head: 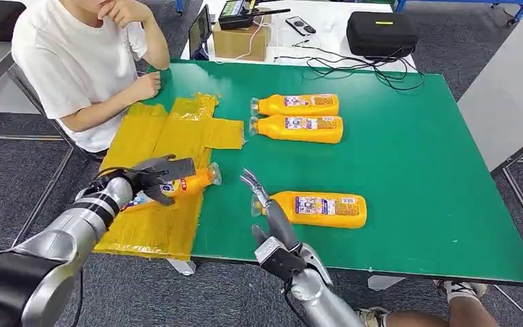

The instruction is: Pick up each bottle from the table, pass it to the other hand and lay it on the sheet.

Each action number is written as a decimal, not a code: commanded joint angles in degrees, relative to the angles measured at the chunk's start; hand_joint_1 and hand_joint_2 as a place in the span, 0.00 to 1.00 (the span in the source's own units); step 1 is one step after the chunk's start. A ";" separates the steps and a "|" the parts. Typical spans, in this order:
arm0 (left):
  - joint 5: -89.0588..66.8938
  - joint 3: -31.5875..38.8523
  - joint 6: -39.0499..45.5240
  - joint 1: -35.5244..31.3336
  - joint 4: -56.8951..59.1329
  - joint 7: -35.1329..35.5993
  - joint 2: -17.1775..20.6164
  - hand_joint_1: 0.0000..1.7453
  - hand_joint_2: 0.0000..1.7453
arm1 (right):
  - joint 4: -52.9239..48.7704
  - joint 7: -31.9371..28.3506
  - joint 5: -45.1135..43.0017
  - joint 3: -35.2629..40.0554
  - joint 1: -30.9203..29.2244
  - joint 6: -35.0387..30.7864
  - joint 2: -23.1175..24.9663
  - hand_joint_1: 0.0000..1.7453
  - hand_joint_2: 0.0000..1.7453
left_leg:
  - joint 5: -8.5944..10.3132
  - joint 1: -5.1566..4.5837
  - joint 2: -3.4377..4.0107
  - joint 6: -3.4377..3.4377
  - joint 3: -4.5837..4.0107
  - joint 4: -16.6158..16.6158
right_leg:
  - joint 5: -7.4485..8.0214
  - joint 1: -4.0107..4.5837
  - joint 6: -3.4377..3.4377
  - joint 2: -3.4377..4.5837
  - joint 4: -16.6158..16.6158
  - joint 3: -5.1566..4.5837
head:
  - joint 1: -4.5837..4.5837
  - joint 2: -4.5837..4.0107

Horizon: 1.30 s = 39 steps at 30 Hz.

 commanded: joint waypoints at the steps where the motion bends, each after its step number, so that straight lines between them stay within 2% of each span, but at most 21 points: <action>1: 5.33 7.40 6.52 -1.19 -1.66 -7.37 -2.74 0.00 1.00 | -0.04 -0.29 -1.13 5.93 -2.45 -0.54 -3.13 0.00 0.00 | -0.06 0.06 -0.06 -0.03 0.11 0.03 | -0.06 0.08 -0.10 -0.09 -0.02 0.18 | 0.02 0.00; 15: 6.67 7.24 7.43 -1.72 -4.02 -10.10 -2.81 0.00 1.00 | -0.28 -0.29 -2.14 5.87 -1.46 -1.74 -3.80 0.00 0.00 | -0.19 0.11 0.06 -0.06 0.22 0.09 | -0.17 0.14 -0.16 -0.02 0.03 0.25 | 0.02 0.00; 19: 3.35 3.23 4.07 -1.51 -1.94 -6.87 -1.64 0.00 1.00 | -0.51 -0.29 -3.09 6.03 -1.74 -1.62 -3.94 0.00 0.00 | -0.05 0.05 0.05 -0.02 0.01 0.02 | -0.03 0.07 -0.07 0.00 -0.02 0.02 | 0.02 0.00; 20: -0.10 -0.21 1.97 -1.30 -0.52 -4.27 -0.52 0.00 1.00 | -0.34 -0.29 -3.50 5.96 -1.94 -1.45 -3.93 0.00 0.00 | -0.10 0.08 0.08 -0.04 0.11 0.04 | -0.08 0.10 -0.12 0.00 -0.01 0.12 | 0.00 0.00; 26: -6.16 -5.79 0.67 1.50 2.14 0.04 1.10 0.00 1.00 | 1.01 -0.29 -4.34 5.18 -2.00 -0.88 -3.87 0.00 0.00 | -0.07 0.01 0.17 -0.03 0.10 -0.04 | -0.04 0.03 -0.08 0.11 -0.04 0.06 | 0.02 0.00; 34: -6.72 -6.44 -0.52 2.05 2.23 0.67 0.23 0.00 1.00 | 1.67 -0.29 -4.18 4.99 -2.63 -0.88 -3.90 0.00 0.00 | -0.09 0.02 0.23 -0.05 0.24 -0.07 | -0.03 0.05 -0.12 0.15 -0.07 0.18 | 0.02 0.00; 39: -3.25 -3.31 0.02 2.35 1.76 -1.21 -1.13 0.00 1.00 | 1.87 -0.29 -4.20 4.78 -2.87 -0.86 -3.96 0.00 0.00 | -0.08 0.01 0.20 -0.03 0.26 -0.08 | -0.03 0.04 -0.09 0.12 -0.08 0.20 | 0.00 0.00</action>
